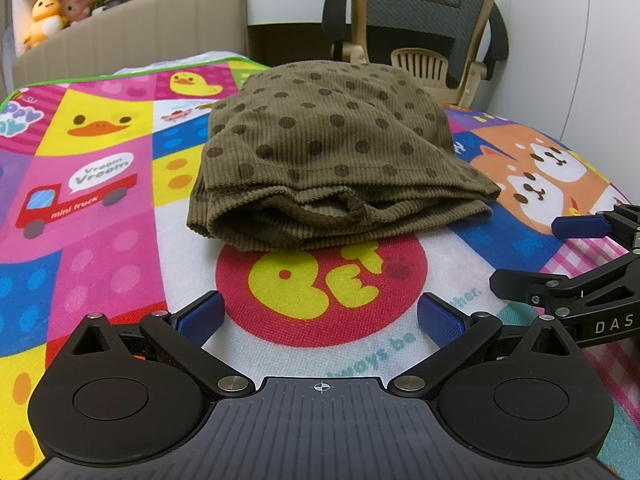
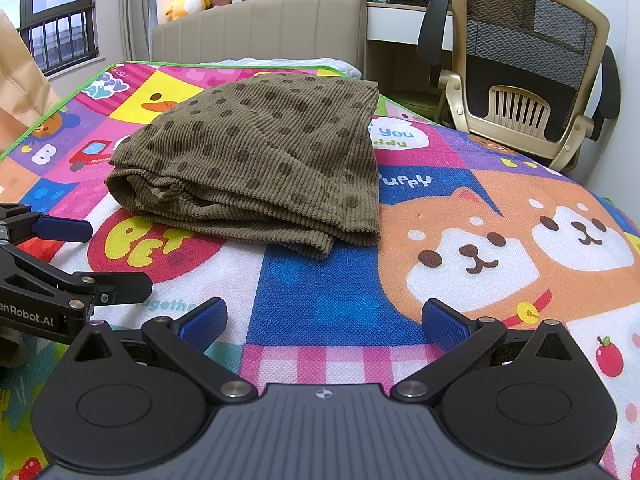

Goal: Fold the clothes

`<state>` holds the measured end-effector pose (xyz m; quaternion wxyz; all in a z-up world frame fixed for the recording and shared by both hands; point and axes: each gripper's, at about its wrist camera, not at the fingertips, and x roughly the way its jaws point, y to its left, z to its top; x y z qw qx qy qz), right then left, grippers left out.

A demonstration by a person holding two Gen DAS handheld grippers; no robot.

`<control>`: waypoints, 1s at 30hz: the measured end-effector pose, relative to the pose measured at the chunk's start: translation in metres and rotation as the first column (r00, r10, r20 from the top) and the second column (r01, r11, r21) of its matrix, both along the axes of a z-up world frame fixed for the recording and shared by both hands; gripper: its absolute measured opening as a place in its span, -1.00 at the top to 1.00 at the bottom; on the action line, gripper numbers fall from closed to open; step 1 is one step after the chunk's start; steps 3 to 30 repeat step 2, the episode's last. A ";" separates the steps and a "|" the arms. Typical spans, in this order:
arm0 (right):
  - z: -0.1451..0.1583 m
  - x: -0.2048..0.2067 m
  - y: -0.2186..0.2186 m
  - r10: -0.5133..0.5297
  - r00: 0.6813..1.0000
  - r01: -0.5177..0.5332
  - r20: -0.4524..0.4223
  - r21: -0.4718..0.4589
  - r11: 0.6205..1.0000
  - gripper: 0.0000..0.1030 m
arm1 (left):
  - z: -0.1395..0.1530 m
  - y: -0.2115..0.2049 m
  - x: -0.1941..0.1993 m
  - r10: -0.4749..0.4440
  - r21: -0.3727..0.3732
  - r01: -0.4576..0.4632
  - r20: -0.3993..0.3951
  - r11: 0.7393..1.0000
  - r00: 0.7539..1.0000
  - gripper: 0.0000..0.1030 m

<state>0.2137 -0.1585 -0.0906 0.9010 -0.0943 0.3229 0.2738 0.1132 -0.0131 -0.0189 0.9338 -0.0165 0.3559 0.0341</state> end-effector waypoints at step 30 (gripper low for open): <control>0.000 0.000 0.000 0.000 1.000 0.000 0.001 -0.001 1.000 -1.00 | 0.000 0.000 0.000 -0.002 0.000 0.002 0.000 1.000 1.000 -1.00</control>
